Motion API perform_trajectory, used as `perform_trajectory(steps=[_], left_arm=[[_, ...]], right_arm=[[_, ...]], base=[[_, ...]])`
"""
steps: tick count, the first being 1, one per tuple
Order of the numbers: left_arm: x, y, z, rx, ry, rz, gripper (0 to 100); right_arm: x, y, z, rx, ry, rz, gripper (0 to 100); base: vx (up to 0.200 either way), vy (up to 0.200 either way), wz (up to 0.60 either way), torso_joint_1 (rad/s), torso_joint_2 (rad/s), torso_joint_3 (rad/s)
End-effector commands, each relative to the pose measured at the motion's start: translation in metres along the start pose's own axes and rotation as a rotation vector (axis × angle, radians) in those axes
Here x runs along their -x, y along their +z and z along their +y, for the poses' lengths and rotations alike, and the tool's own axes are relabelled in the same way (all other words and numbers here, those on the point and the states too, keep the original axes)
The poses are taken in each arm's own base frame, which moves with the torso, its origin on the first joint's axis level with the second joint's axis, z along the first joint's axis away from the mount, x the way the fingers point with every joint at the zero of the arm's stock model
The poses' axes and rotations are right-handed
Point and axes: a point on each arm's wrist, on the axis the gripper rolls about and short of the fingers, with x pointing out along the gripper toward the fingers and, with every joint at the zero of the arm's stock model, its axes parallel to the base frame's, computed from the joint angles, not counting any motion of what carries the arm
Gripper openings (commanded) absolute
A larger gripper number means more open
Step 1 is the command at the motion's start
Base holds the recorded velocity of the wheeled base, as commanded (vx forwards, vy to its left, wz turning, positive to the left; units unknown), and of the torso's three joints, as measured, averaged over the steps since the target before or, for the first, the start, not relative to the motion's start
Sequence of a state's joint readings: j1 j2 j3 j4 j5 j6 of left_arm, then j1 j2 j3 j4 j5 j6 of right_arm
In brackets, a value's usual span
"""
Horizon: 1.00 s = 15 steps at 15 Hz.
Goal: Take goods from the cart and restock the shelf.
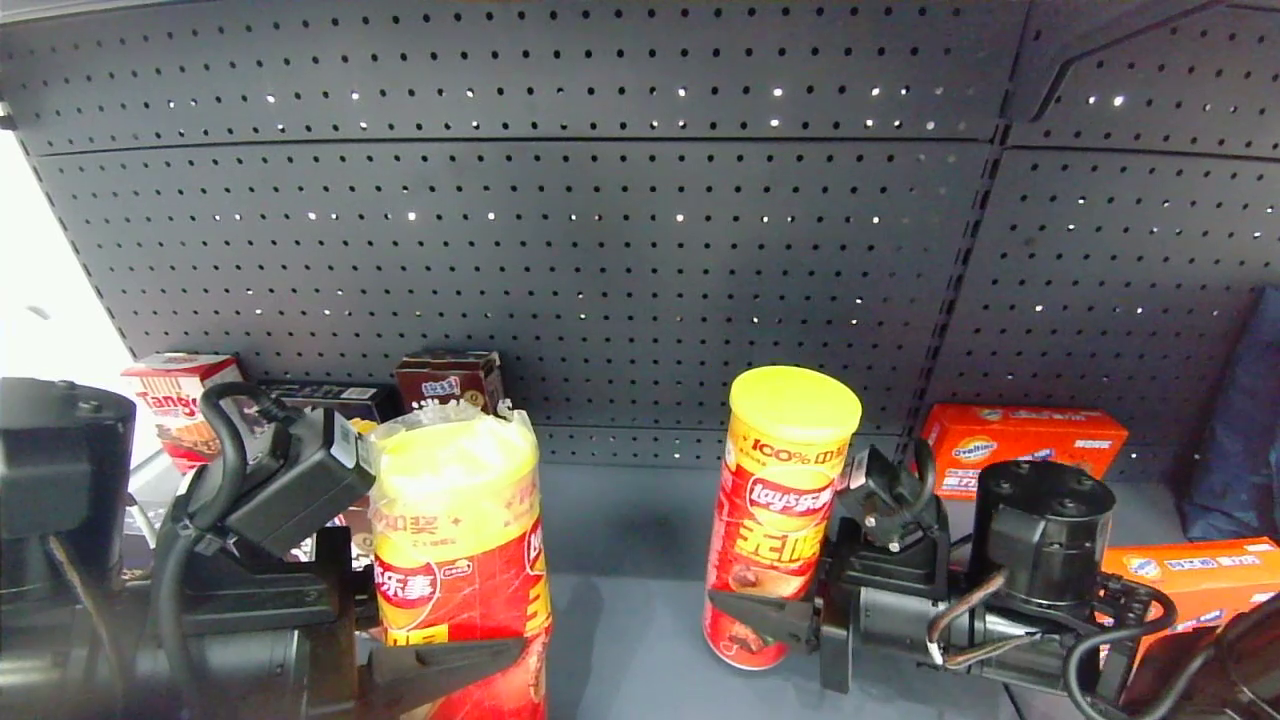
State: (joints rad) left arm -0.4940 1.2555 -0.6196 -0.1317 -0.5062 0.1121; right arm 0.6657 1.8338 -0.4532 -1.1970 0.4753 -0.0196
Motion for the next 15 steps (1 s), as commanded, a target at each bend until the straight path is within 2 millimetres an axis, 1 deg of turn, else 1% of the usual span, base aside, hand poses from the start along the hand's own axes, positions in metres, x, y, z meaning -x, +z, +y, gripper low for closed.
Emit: perform_trajectory(steps=[1,5,6,7,8,13,15], left_arm=[[0.0,-0.001,0.0,0.002,0.0,0.003,0],[0.0,-0.002,0.001,0.007,0.002,0.007,0],[0.0,-0.002,0.001,0.007,0.002,0.007,0],[0.0,-0.003,0.001,0.008,0.003,0.008,0],[0.0,-0.003,0.001,0.008,0.002,0.008,0],[0.0,-0.003,0.001,0.008,0.005,0.007,0],[0.0,-0.004,0.001,0.009,0.005,0.009,0]], right_arm=[[0.005,-0.003,0.009,-0.002,0.017,0.009,0],[0.016,-0.016,0.018,-0.012,0.026,0.039,0],[0.016,-0.016,0.018,-0.012,0.026,0.039,0],[0.019,-0.022,0.019,-0.018,0.025,0.051,0],[0.019,-0.023,0.018,-0.02,0.022,0.049,0],[0.004,-0.032,0.01,-0.033,0.016,0.076,0],[-0.001,-0.032,0.003,-0.027,0.003,0.061,0]], base=[[0.0,0.0,0.0,0.0,0.0,0.0],[0.0,0.0,0.0,0.0,0.0,0.0],[0.0,0.0,0.0,0.0,0.0,0.0],[0.0,0.0,0.0,0.0,0.0,0.0],[0.0,0.0,0.0,0.0,0.0,0.0],[0.0,0.0,0.0,0.0,0.0,0.0],[0.0,0.0,0.0,0.0,0.0,0.0]])
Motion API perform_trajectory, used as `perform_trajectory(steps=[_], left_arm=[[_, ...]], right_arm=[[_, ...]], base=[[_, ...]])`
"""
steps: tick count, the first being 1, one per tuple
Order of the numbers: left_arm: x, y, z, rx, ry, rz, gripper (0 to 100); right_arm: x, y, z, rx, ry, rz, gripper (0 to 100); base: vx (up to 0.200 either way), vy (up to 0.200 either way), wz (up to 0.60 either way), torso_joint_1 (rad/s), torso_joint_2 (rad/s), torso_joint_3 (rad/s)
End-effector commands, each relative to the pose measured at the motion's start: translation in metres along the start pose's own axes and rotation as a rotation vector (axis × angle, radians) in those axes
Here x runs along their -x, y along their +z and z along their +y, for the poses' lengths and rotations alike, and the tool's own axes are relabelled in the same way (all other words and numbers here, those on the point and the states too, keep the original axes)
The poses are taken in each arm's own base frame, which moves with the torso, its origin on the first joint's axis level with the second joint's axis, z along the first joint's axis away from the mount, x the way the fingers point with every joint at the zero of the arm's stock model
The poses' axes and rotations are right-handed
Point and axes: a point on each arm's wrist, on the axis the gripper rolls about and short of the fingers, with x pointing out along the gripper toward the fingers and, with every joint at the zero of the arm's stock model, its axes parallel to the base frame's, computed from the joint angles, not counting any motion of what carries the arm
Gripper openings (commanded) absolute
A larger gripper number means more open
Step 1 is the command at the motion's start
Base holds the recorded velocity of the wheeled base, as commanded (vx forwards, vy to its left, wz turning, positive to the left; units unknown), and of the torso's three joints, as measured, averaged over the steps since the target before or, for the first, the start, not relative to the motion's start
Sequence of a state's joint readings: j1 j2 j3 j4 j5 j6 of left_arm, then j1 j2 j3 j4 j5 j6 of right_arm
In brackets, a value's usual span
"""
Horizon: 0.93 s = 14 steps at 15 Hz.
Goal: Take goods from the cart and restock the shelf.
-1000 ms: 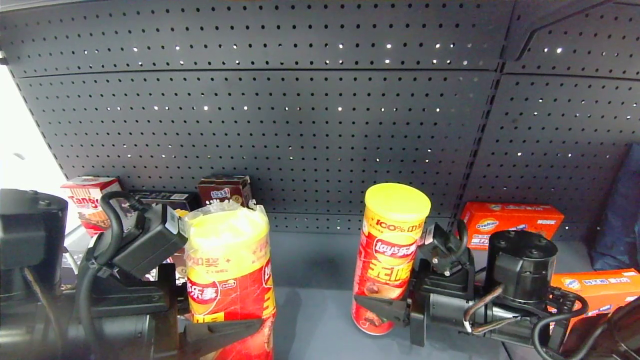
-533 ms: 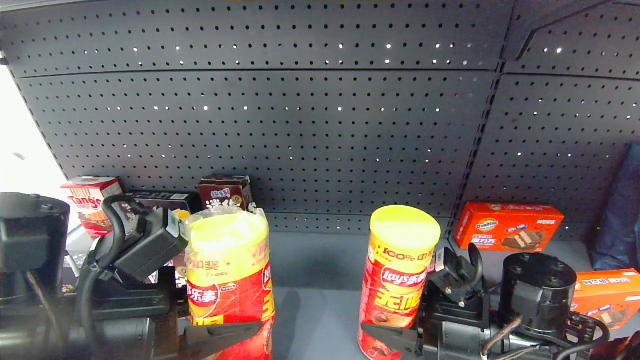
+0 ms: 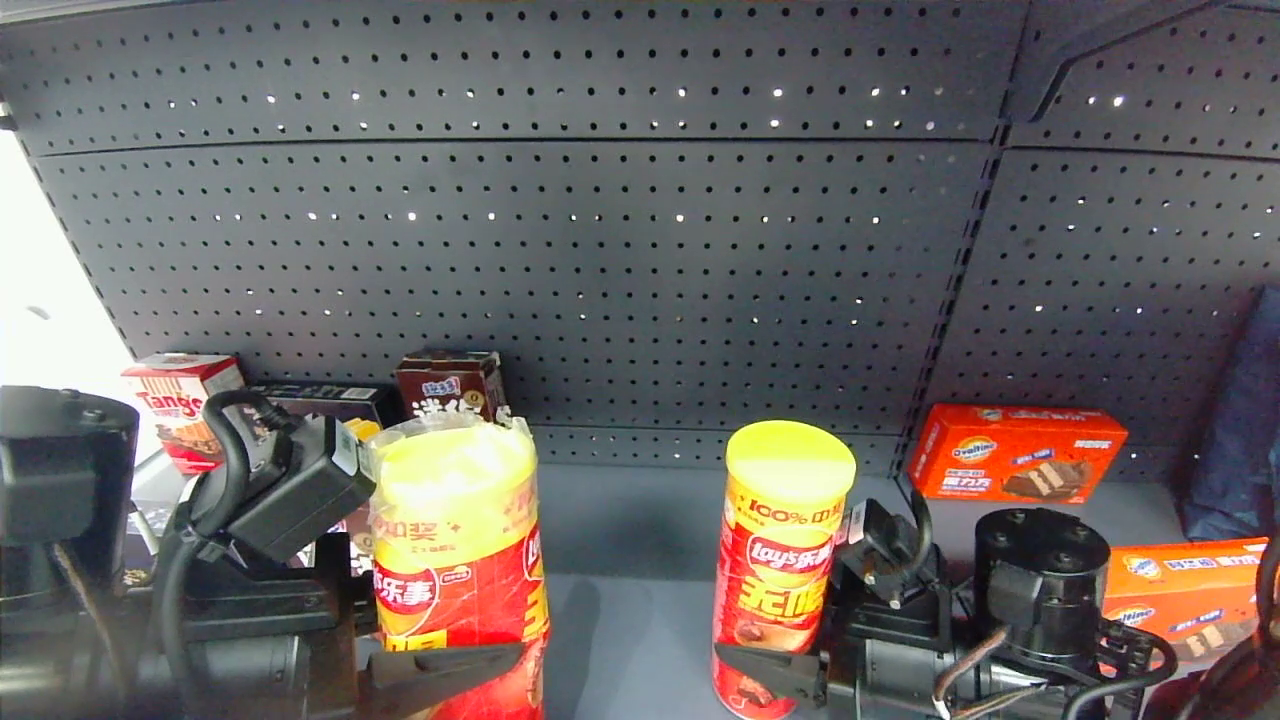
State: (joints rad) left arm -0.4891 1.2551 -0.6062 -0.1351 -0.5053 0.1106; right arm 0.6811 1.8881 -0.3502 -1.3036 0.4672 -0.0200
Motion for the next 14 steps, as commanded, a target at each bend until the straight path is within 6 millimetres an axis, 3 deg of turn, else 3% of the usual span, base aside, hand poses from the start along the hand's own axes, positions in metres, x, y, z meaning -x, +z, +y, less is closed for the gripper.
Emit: perform_trajectory(steps=[1,3,4,10,13,14], left_arm=[[0.0,-0.001,0.0,0.002,0.0,0.003,0],[0.001,-0.003,0.0,0.004,0.001,0.005,0],[0.002,-0.003,-0.001,0.002,0.002,0.003,0],[0.004,-0.004,-0.002,0.002,0.0,0.001,0],[0.003,-0.008,-0.003,0.005,-0.001,0.008,0],[0.003,-0.01,-0.003,0.008,-0.001,0.013,0]], right_arm=[[-0.008,-0.007,-0.006,-0.008,-0.006,0.015,0],[-0.009,-0.008,-0.009,-0.009,-0.015,0.016,0],[-0.008,-0.009,-0.009,-0.007,-0.017,0.018,100],[0.009,0.001,-0.01,0.008,-0.071,-0.022,100],[0.034,0.023,0.003,0.051,-0.099,-0.106,100],[0.052,0.036,0.013,0.082,-0.101,-0.157,100]], base=[[0.0,0.0,0.0,0.0,0.0,0.0],[0.0,0.0,0.0,0.0,0.0,0.0],[0.0,0.0,0.0,0.0,0.0,0.0],[0.0,0.0,0.0,0.0,0.0,0.0],[0.0,0.0,0.0,0.0,0.0,0.0],[0.0,0.0,0.0,0.0,0.0,0.0]])
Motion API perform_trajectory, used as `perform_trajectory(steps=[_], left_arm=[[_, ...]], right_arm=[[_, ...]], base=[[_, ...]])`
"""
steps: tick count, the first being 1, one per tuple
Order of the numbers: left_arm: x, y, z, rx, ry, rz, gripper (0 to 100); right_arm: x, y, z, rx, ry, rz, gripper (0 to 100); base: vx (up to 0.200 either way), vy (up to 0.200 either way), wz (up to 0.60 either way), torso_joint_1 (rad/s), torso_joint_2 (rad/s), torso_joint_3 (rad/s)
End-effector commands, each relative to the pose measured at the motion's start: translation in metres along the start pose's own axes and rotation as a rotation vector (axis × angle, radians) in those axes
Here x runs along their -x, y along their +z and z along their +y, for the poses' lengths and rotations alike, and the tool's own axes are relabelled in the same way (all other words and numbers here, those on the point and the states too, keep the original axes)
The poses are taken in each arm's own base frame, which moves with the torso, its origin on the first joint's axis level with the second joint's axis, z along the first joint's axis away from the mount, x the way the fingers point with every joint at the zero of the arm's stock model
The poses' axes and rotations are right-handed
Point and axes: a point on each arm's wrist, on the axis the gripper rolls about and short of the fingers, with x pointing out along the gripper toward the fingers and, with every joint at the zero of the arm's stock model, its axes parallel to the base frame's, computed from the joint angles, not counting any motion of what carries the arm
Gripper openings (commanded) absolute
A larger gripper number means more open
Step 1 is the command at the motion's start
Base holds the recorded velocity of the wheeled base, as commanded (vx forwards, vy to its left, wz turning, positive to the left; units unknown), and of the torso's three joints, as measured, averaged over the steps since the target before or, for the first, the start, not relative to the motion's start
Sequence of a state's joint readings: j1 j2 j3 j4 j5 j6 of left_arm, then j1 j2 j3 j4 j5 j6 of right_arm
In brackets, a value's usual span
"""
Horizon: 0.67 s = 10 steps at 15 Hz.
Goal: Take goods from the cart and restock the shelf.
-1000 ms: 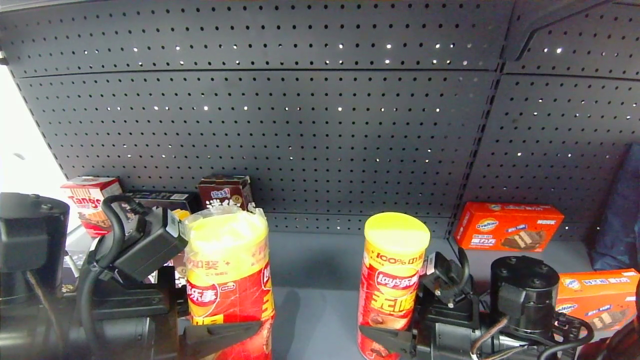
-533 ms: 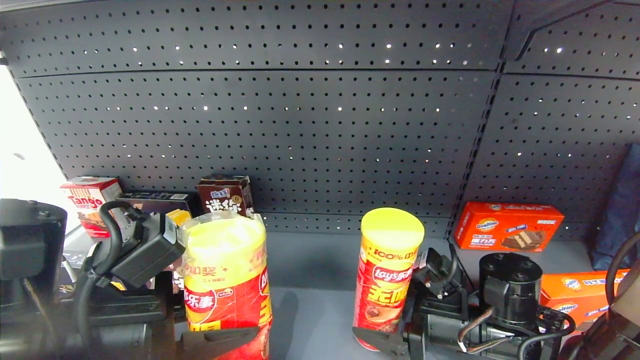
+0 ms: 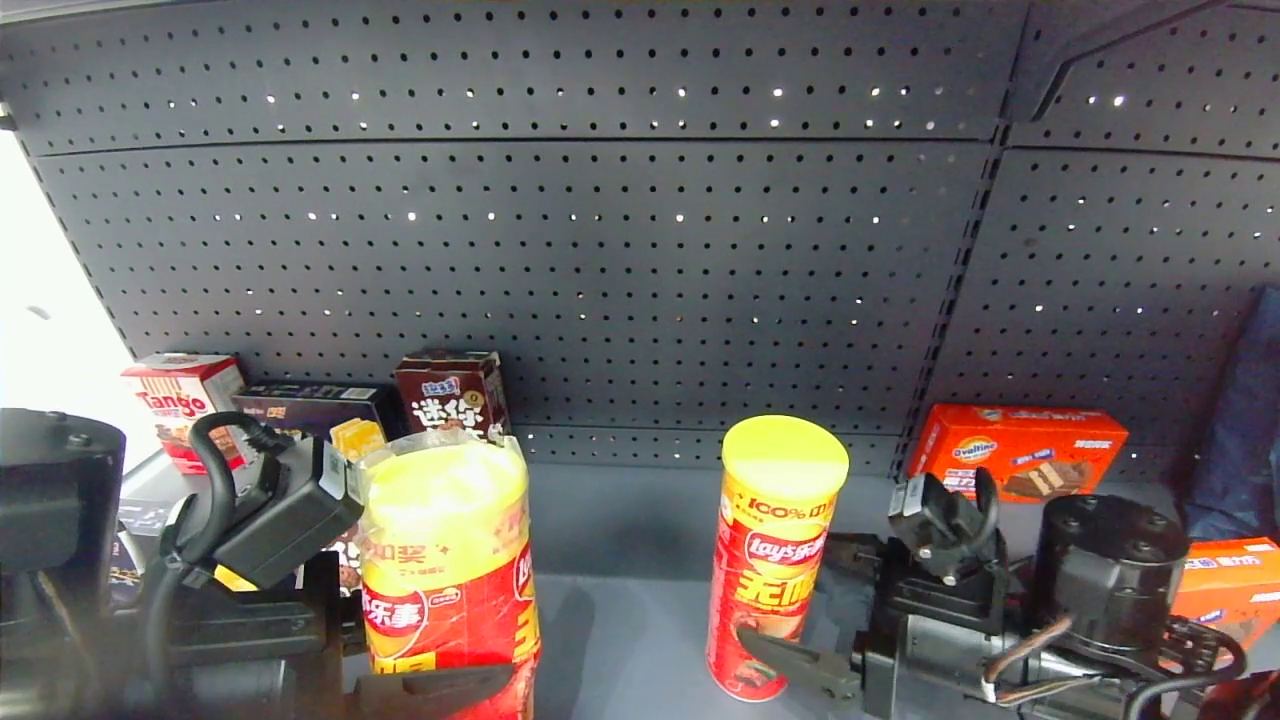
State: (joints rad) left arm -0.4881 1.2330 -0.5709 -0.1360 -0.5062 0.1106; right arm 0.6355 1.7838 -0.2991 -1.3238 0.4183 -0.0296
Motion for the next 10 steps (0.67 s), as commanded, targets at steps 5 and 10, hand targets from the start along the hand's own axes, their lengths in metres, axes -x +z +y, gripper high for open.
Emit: perform_trajectory(steps=[5,10], left_arm=[[0.0,-0.001,0.0,0.0,0.011,0.001,0],[0.0,0.001,0.0,-0.003,0.015,-0.004,0]], right_arm=[[0.092,0.056,0.032,0.112,-0.061,-0.178,100],[0.15,0.07,0.047,0.063,-0.48,-0.141,100]], base=[[0.0,0.0,0.0,0.0,0.0,0.0],[0.0,0.0,0.0,0.0,0.0,0.0]])
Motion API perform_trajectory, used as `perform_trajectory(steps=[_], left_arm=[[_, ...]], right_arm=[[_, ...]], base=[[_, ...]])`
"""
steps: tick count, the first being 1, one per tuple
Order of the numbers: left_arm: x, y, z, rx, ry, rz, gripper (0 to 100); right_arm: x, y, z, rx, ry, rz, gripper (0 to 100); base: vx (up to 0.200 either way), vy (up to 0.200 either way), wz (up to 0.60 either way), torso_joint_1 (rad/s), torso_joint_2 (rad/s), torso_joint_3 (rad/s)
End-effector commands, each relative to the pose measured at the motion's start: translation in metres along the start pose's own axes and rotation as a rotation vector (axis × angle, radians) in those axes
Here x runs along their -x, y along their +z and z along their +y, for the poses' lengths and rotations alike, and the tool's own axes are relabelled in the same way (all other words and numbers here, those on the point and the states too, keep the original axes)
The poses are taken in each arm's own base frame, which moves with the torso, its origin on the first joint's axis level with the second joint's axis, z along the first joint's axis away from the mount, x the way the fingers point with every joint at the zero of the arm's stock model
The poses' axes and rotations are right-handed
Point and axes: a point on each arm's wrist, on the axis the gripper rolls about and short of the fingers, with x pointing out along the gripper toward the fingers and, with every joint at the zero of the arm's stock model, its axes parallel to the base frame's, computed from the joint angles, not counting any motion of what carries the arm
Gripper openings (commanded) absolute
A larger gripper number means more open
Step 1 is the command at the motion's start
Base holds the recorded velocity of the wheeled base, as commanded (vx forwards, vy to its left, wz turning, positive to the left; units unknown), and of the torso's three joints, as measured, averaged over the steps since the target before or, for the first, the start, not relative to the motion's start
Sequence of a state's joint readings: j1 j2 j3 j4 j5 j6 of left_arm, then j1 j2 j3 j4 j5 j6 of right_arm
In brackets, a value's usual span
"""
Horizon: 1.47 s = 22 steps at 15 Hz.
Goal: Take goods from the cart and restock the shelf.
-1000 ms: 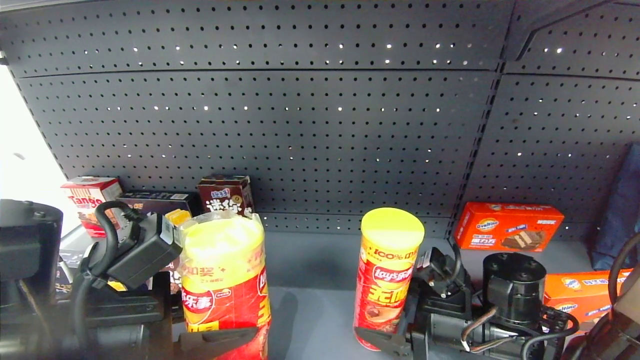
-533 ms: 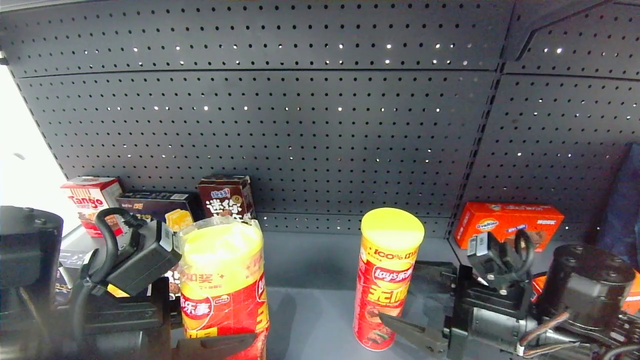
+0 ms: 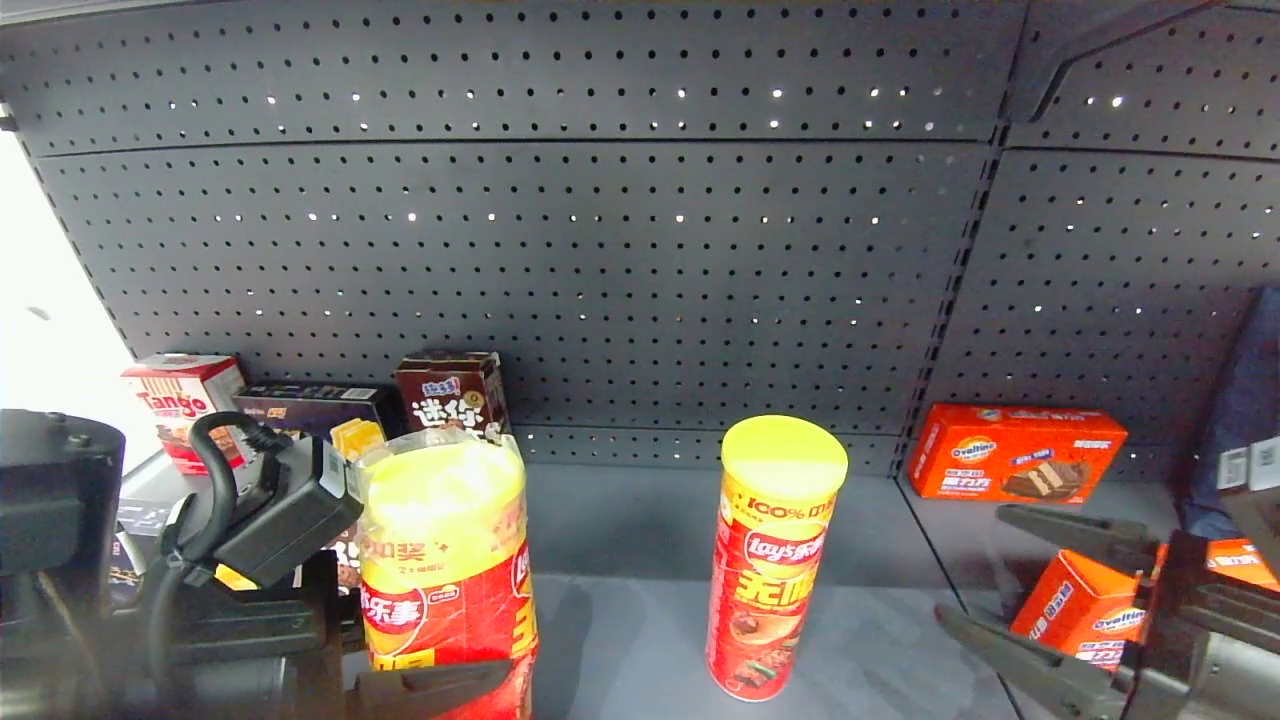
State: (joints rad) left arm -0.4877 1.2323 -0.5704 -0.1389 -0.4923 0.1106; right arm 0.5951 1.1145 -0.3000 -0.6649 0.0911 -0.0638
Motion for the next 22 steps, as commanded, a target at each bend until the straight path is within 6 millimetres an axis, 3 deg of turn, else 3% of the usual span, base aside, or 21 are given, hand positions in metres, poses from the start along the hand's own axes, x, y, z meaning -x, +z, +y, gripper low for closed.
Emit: perform_trajectory(steps=[1,6,12,14,18,22], left_arm=[[0.0,0.001,0.0,-0.002,0.0,-0.004,0],[0.001,0.005,0.0,-0.008,0.003,-0.015,0],[0.002,0.009,0.0,-0.019,0.01,-0.036,0],[0.006,0.008,-0.002,-0.025,0.013,-0.051,0],[0.008,0.009,-0.003,-0.029,0.017,-0.059,0],[0.014,0.007,-0.006,-0.036,0.018,-0.072,0]], right_arm=[[0.046,0.013,-0.007,0.0,-0.212,-0.146,100],[0.088,-0.035,-0.008,-0.024,-0.545,-0.142,100],[0.115,-0.065,-0.01,-0.058,-0.967,-0.123,100],[0.129,-0.08,0.002,-0.068,-1.072,-0.101,100],[0.144,-0.112,0.024,-0.073,-1.108,-0.094,100],[0.143,-0.117,0.025,-0.094,-1.094,-0.047,100]], base=[[0.0,0.0,0.0,0.0,0.0,0.0],[0.0,0.0,0.0,0.0,0.0,0.0],[0.0,0.0,0.0,0.0,0.0,0.0],[0.0,0.0,0.0,0.0,0.0,0.0],[0.0,0.0,0.0,0.0,0.0,0.0],[0.0,0.0,0.0,0.0,0.0,0.0]])
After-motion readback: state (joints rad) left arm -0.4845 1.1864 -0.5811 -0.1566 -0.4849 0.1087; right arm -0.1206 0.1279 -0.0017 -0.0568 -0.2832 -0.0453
